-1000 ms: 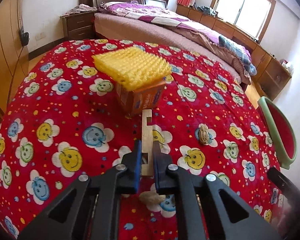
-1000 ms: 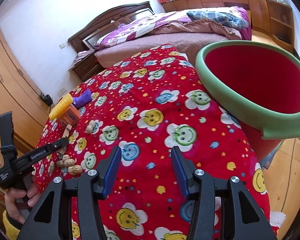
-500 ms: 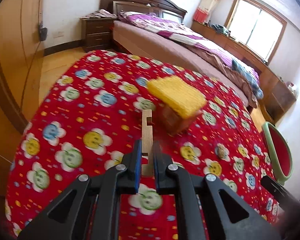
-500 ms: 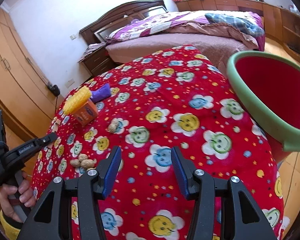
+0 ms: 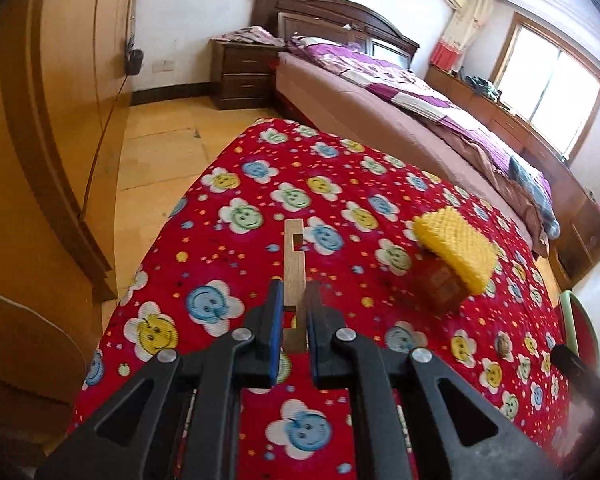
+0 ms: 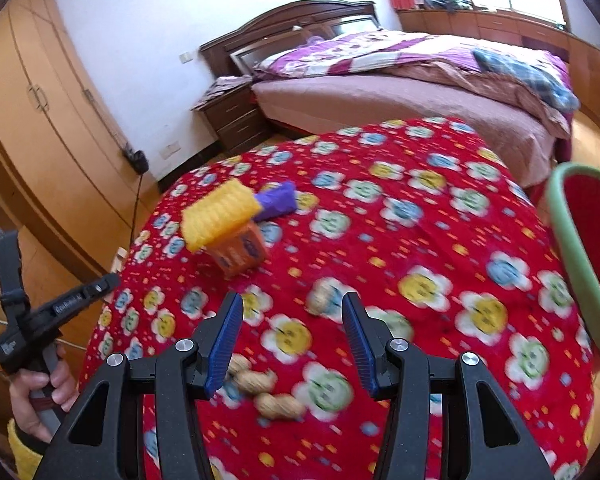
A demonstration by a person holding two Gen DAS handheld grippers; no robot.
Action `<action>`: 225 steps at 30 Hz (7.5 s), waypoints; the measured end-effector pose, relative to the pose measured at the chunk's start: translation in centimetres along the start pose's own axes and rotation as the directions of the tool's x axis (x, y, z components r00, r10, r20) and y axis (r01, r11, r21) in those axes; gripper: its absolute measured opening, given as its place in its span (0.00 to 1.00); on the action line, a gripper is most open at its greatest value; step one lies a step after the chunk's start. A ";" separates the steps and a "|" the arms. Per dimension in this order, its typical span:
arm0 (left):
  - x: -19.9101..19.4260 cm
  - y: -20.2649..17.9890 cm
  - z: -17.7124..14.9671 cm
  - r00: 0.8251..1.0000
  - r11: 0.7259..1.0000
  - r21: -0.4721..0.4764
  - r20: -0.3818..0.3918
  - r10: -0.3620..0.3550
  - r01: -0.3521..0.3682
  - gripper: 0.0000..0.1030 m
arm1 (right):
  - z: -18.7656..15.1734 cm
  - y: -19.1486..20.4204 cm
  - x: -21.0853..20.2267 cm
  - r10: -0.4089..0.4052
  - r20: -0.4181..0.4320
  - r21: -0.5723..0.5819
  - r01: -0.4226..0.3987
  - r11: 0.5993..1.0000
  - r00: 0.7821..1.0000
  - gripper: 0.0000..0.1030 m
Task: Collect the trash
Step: 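Grasp the yellow foam net with the right tool while the left tool holds the stick, then carry the wooden stick and yellow foam net over the bin with both tools, then open both tools above the bin to drop the stick and foam net, then move both open tools back over the trash on the bedspread, then grasp the small orange cardboard box with the left tool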
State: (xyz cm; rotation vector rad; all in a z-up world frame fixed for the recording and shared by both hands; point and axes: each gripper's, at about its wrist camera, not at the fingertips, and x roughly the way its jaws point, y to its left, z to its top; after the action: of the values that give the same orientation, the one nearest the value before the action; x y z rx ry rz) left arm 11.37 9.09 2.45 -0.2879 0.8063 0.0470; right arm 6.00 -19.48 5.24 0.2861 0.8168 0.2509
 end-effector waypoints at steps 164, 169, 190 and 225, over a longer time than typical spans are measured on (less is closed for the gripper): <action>-0.2 -37.4 -10.3 0.862 0.749 0.429 -0.299 -0.410 0.505 0.58 | -5.3 -26.1 -15.2 -0.362 0.163 0.429 0.265 0.864 0.918 0.49; -0.6 -35.5 -9.6 0.874 0.772 0.413 -0.281 -0.396 0.483 0.58 | -5.3 -24.8 -15.1 -0.355 0.167 0.409 0.263 0.874 0.920 0.60; -1.5 -26.3 -6.8 0.936 0.876 0.333 -0.180 -0.303 0.348 0.64 | -3.6 -17.1 -11.3 -0.222 0.140 0.272 0.178 0.946 0.965 0.68; 5.5 -16.0 -1.4 0.996 0.977 0.205 -0.076 -0.050 0.065 0.83 | -2.3 -10.8 -2.9 -0.103 0.011 0.170 0.100 0.980 0.995 0.70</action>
State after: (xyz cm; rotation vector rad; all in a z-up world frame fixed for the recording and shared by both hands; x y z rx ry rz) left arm 16.59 -7.05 1.38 -0.1156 0.8654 -0.1018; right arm 3.60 -30.15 1.98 0.4041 0.8318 0.0825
